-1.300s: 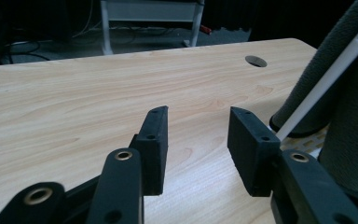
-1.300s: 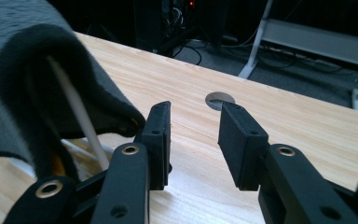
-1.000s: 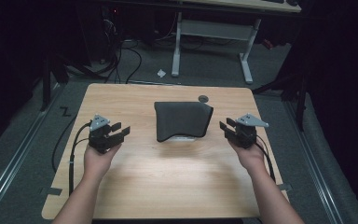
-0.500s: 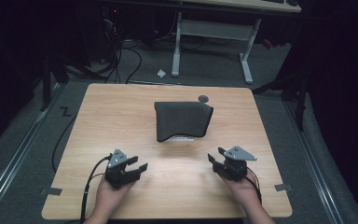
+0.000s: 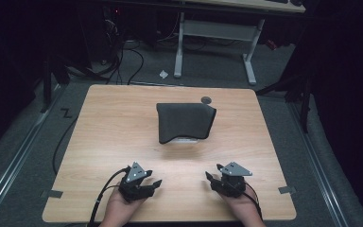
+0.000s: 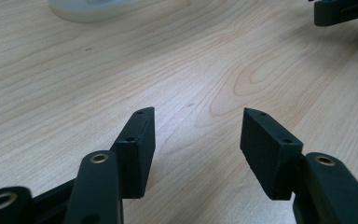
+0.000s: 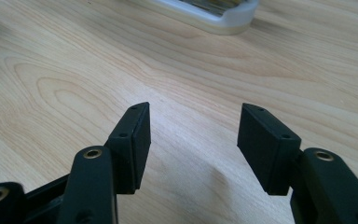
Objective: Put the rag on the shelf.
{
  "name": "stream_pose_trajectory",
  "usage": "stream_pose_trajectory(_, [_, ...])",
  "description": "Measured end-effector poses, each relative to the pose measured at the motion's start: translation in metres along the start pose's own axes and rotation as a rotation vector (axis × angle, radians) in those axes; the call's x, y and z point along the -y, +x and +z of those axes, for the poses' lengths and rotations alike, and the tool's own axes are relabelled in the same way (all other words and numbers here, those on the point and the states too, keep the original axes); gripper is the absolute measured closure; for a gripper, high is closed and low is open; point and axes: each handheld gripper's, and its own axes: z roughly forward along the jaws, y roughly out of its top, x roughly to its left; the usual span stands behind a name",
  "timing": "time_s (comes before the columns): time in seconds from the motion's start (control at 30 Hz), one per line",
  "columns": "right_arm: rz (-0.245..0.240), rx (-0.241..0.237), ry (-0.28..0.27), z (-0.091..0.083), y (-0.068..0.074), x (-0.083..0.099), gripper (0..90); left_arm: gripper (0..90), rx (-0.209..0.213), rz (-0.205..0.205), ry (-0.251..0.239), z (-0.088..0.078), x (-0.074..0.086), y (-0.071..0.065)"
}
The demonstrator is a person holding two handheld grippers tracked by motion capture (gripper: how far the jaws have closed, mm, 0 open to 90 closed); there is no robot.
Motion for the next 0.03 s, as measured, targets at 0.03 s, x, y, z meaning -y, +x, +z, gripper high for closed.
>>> stream_pose_trajectory(0.03, [0.0, 0.0, -0.001, -0.0001, -0.0008, 0.0001, 44.8, 45.6, 0.0, -0.001, -0.002, -0.0002, 0.0001, -0.0003])
